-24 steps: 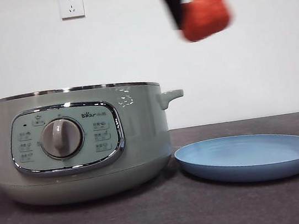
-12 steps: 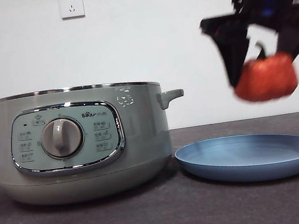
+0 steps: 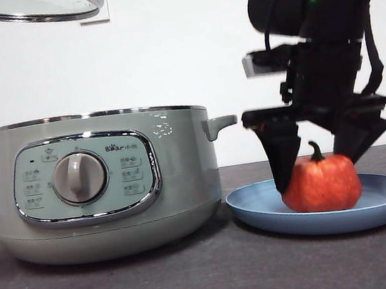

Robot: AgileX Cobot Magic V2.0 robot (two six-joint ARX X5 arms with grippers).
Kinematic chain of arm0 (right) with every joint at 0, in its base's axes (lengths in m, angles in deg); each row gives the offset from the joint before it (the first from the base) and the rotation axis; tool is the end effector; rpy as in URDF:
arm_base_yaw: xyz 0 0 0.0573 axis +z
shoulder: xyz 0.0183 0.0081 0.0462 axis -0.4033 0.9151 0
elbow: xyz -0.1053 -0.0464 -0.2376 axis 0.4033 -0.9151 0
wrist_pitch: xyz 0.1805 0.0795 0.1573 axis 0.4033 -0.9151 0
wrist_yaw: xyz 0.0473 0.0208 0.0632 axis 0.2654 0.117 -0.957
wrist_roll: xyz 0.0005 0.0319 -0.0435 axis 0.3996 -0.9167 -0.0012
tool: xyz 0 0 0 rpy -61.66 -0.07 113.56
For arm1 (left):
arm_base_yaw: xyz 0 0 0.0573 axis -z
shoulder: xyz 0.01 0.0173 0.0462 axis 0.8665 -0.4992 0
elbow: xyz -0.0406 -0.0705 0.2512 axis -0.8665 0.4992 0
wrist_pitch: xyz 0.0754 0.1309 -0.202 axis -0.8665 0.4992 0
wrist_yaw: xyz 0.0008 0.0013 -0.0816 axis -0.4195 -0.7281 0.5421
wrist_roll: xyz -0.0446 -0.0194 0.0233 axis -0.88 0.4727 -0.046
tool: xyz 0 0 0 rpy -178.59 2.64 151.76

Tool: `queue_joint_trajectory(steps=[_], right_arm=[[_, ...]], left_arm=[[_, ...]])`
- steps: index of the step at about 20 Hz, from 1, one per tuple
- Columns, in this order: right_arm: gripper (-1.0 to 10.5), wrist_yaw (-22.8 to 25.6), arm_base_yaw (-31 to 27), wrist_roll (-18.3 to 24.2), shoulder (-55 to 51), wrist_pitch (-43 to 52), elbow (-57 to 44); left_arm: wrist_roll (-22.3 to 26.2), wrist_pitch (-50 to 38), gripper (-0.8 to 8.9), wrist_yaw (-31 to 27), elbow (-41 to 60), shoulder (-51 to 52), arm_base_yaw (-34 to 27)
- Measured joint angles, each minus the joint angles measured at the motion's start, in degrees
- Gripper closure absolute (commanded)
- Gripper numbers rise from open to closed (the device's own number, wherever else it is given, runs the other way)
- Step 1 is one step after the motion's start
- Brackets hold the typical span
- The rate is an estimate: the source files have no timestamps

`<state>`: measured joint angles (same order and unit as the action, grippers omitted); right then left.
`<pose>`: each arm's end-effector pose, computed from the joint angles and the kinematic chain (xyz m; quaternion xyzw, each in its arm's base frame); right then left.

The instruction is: Take the pumpkin out from the steamer,put the pumpkin in the blue plate,close the lid

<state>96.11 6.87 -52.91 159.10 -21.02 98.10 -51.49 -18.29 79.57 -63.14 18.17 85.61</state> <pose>0.2740 0.1586 0.1826 -0.1122 0.5219 0.1408 0.8338 0.1599 -0.0725 0.3976 0.1163 0.1832 -0.1671 0.9618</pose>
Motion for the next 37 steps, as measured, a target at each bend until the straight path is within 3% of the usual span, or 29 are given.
queue_joint_trajectory(steps=[5, 13, 19, 24, 28, 37], right_arm=[[4.3, -0.2, 0.0, 0.0, 0.2, 0.3, 0.0], [4.4, -0.3, 0.0, 0.0, -1.1, -0.1, 0.0], [4.4, -0.3, 0.0, 0.0, -13.0, -0.2, 0.0], [4.4, -0.1, 0.0, 0.0, -24.0, -0.1, 0.0], [4.4, 2.8, 0.0, -0.1, -29.9, -0.2, 0.0], [4.4, 5.8, 0.0, 0.0, -34.4, -0.6, 0.0]], left_arm=[[0.0, 0.0, 8.23, 0.0, 0.0, 0.0, 0.0], [0.0, 0.0, 8.23, 0.0, 0.0, 0.0, 0.0], [0.0, -1.0, 8.23, 0.6, 0.0, -5.0, 0.0], [0.0, -6.9, 8.23, 7.0, 0.0, -13.5, 0.0], [-0.8, -10.6, 8.23, 10.0, 0.0, -20.1, 0.0], [-1.6, -11.6, 8.23, 13.3, 0.0, -27.9, 0.2]])
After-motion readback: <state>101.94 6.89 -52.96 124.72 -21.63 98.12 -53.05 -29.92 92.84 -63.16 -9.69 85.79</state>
